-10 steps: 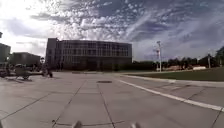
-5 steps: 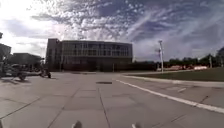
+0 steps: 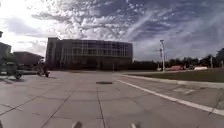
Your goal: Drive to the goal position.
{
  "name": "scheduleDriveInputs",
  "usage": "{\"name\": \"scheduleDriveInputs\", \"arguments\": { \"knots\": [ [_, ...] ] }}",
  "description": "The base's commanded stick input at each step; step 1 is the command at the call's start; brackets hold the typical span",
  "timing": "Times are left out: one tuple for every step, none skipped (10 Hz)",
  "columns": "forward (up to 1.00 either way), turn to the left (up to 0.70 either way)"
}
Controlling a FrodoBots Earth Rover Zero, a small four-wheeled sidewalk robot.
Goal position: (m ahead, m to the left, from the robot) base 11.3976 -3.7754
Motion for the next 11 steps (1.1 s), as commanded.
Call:
{"name": "scheduleDriveInputs", "arguments": {
  "knots": [
    [0.31, 0.00],
    [0.00, 0.00],
    [0.00, 0.00],
    [0.00, 0.00],
    [0.00, 0.00],
    [0.00, 0.00],
    [0.00, 0.00],
    [0.00, 0.00],
    [0.00, 0.00],
    [0.00, 0.00],
    [0.03, 0.00]
  ]
}}
